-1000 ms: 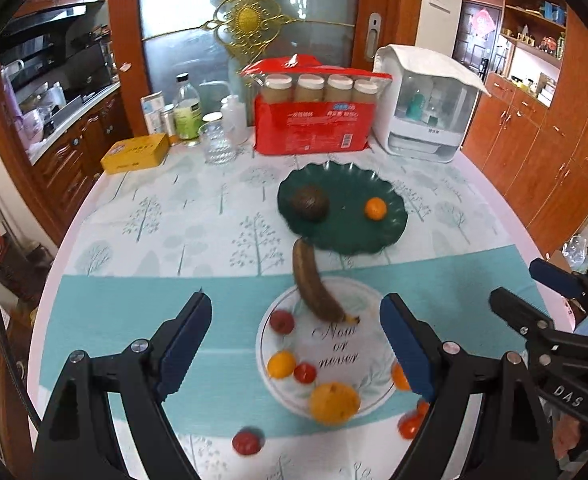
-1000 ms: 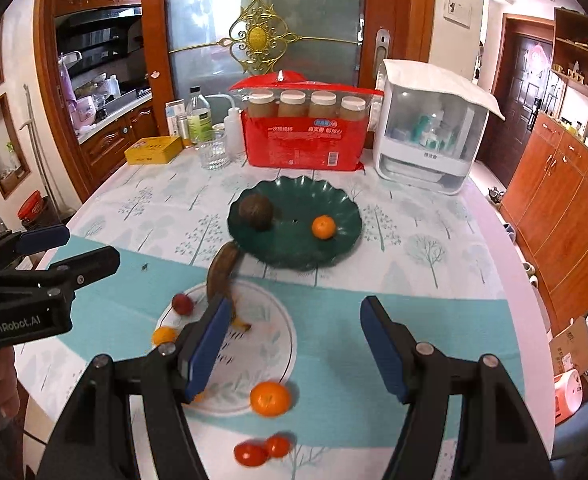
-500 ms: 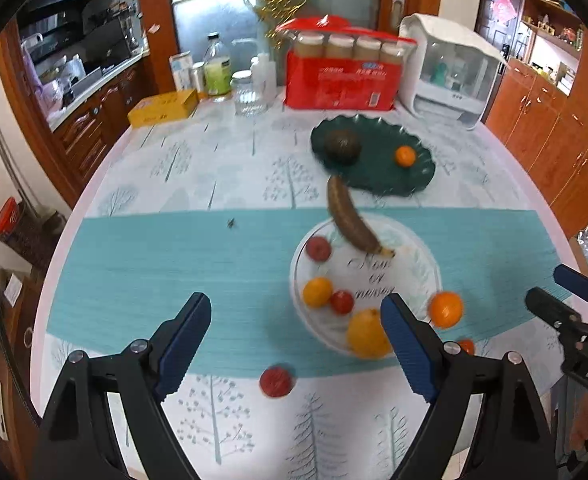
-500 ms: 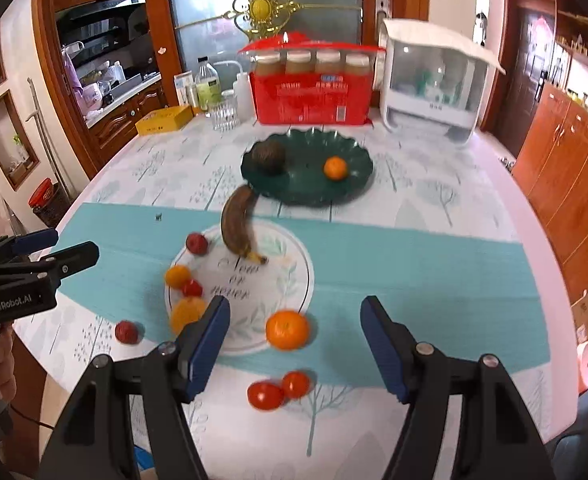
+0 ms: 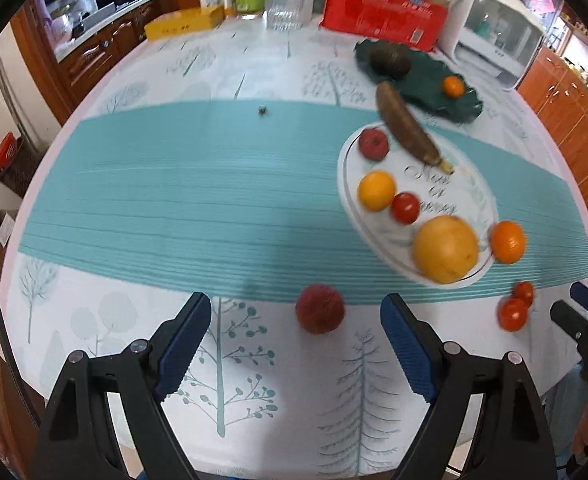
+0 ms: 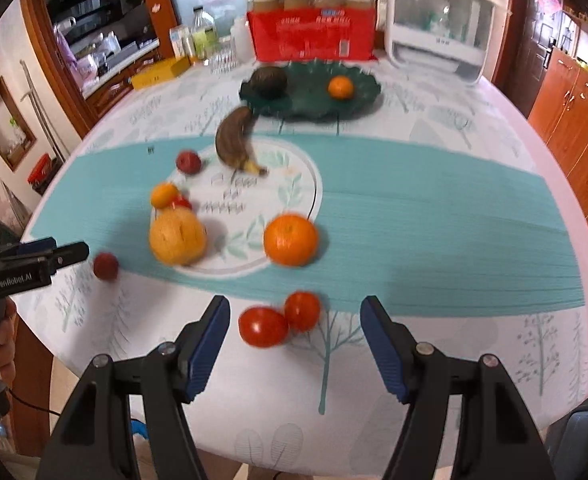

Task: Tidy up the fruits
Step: 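Move both tools back toward the fruits around the white plate, then grasp the dark red fruit with the left tool while the right tool grasps a red tomato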

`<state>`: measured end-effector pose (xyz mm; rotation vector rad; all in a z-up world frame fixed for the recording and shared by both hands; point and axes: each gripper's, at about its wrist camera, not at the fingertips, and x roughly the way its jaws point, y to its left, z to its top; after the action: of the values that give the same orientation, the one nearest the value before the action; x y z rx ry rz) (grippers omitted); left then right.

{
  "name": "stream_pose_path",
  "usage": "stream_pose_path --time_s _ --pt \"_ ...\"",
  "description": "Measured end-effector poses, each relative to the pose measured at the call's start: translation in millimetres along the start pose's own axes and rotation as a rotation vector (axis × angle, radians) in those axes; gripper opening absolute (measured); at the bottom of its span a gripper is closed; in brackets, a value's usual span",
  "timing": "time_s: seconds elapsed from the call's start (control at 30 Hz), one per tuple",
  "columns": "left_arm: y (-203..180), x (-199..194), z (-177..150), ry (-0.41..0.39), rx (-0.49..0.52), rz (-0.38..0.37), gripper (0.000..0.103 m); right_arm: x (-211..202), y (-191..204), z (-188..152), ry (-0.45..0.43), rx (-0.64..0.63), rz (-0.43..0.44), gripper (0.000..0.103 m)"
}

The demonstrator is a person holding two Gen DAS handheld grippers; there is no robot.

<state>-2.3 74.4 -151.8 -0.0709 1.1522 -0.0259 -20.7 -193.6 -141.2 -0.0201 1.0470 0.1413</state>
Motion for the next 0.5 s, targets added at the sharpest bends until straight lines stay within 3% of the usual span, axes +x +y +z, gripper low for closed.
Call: stream_pose_path --time_s 0.33,0.5 --pt "5.1 29.9 -4.2 0.005 -0.013 0.005 0.083 31.3 2.9 -15.3 0.057 -0.005 0.005 0.068" --pt "0.2 38.5 -5.3 0.022 0.001 -0.015 0.068 34.5 0.8 -24.8 0.091 0.033 0.051 0.066"
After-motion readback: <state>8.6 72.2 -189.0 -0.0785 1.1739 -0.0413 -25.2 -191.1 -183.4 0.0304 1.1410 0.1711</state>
